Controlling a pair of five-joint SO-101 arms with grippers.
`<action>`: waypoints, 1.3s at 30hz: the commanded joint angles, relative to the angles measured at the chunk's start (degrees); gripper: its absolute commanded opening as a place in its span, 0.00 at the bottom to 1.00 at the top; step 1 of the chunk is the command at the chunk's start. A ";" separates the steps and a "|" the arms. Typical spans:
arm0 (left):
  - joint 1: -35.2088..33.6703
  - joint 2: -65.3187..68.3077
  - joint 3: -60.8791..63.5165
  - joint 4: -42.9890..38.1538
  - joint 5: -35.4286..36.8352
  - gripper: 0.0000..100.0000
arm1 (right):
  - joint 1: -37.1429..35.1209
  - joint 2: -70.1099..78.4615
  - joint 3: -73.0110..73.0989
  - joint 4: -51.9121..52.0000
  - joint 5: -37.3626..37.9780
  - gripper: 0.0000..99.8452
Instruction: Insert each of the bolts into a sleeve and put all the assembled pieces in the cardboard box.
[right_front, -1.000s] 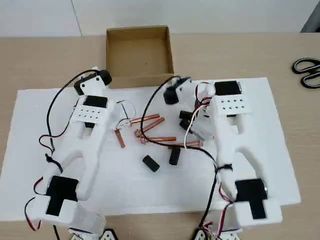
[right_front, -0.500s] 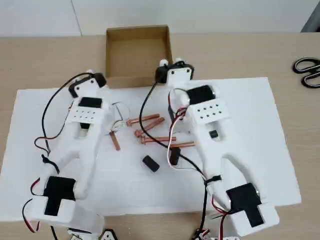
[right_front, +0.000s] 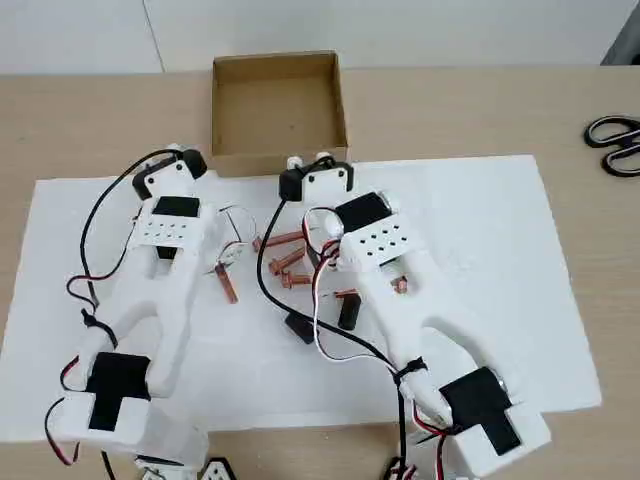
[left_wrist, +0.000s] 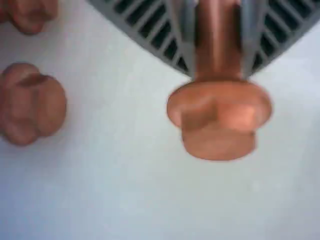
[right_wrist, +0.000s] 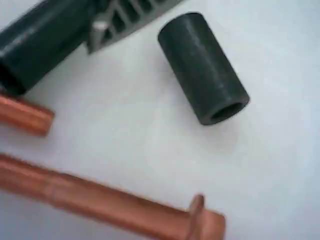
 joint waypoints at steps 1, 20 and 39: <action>0.09 -3.78 -0.48 -1.05 -0.35 0.01 | 2.95 -0.22 -0.79 3.38 -0.35 0.29; 0.09 -3.60 -0.22 -1.76 -0.35 0.01 | -3.82 2.77 0.44 1.45 -25.93 0.29; 0.09 -3.60 -0.22 -1.58 -0.35 0.01 | -3.91 3.30 8.62 -4.88 -30.95 0.28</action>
